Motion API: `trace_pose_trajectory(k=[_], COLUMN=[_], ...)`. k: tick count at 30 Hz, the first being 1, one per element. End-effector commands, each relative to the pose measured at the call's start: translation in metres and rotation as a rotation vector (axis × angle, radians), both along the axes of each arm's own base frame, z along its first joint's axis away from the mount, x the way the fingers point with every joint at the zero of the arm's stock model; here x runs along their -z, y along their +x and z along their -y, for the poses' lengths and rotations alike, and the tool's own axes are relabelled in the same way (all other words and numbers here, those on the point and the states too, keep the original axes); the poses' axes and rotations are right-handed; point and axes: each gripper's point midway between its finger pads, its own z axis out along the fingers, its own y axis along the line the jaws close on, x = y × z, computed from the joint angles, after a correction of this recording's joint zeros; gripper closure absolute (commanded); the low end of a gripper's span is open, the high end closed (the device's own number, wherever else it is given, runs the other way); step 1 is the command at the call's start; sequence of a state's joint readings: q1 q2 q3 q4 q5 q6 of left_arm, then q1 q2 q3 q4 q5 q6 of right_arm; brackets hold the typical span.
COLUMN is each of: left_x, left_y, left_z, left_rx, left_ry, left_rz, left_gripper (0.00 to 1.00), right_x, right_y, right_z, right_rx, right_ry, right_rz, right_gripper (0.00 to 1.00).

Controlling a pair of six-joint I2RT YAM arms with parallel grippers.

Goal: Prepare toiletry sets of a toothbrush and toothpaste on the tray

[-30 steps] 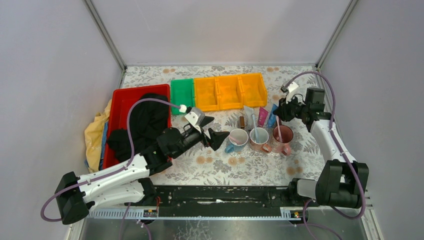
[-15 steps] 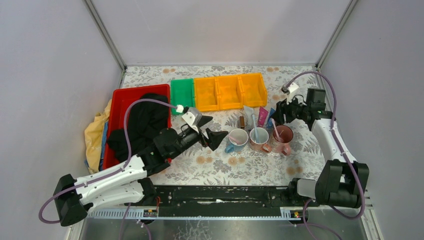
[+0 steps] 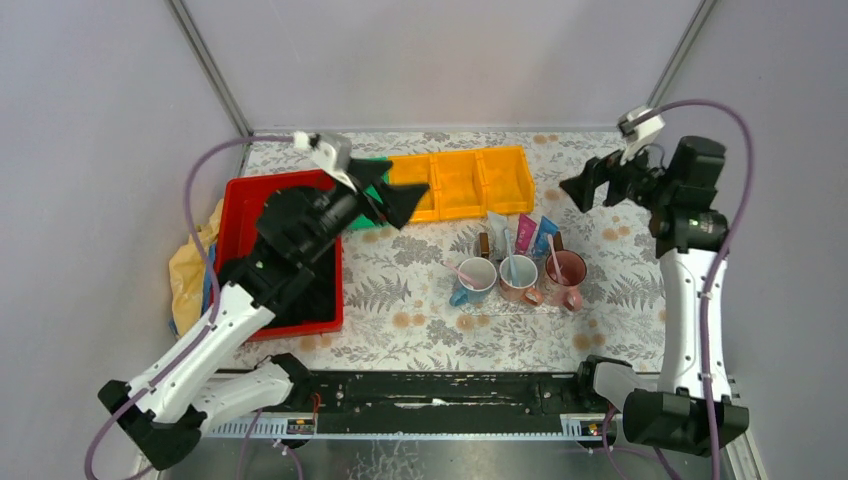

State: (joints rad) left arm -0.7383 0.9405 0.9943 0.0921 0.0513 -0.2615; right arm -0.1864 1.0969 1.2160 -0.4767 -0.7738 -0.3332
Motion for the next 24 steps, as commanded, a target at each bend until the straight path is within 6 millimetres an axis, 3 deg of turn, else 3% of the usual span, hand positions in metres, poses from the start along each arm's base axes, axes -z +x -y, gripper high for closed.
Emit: trace_pose_trajectory(k=[1, 6, 9, 13, 17, 24], left_x=[-0.034, -0.090, -0.123, -0.155, -0.163, -0.162], left_y=[0.012, 0.018, 0.006, -0.012, -0.018, -0.022], left_z=[-0.017, -0.036, -0.042, -0.051, -0.058, -0.060], left_rx=[0.055, 0.047, 0.051, 0.051, 0.033, 0.029], left_ry=[-0.037, -0.056, -0.066, -0.094, -0.104, -0.100], left_rz=[-0.105, -0.072, -0.016, 0.050, 0.071, 0.073], left_gripper=[0.00, 0.00, 0.00, 0.00, 0.00, 0.00], right_x=[-0.089, -0.160, -0.186, -0.214, -0.231, -0.238], right_y=[-0.010, -0.046, -0.059, -0.064, -0.069, -0.080], right_z=[0.005, -0.021, -0.030, -0.028, -0.022, -0.028], right_rx=[0.149, 0.017, -0.022, 0.061, 0.124, 0.085], right_ry=[0.117, 0.162, 0.203, 0.311, 0.318, 0.308], right_rz=[0.060, 0.137, 0.155, 0.150, 0.182, 0.203], right_gripper=[0.01, 0.01, 0.01, 0.01, 0.01, 0.01])
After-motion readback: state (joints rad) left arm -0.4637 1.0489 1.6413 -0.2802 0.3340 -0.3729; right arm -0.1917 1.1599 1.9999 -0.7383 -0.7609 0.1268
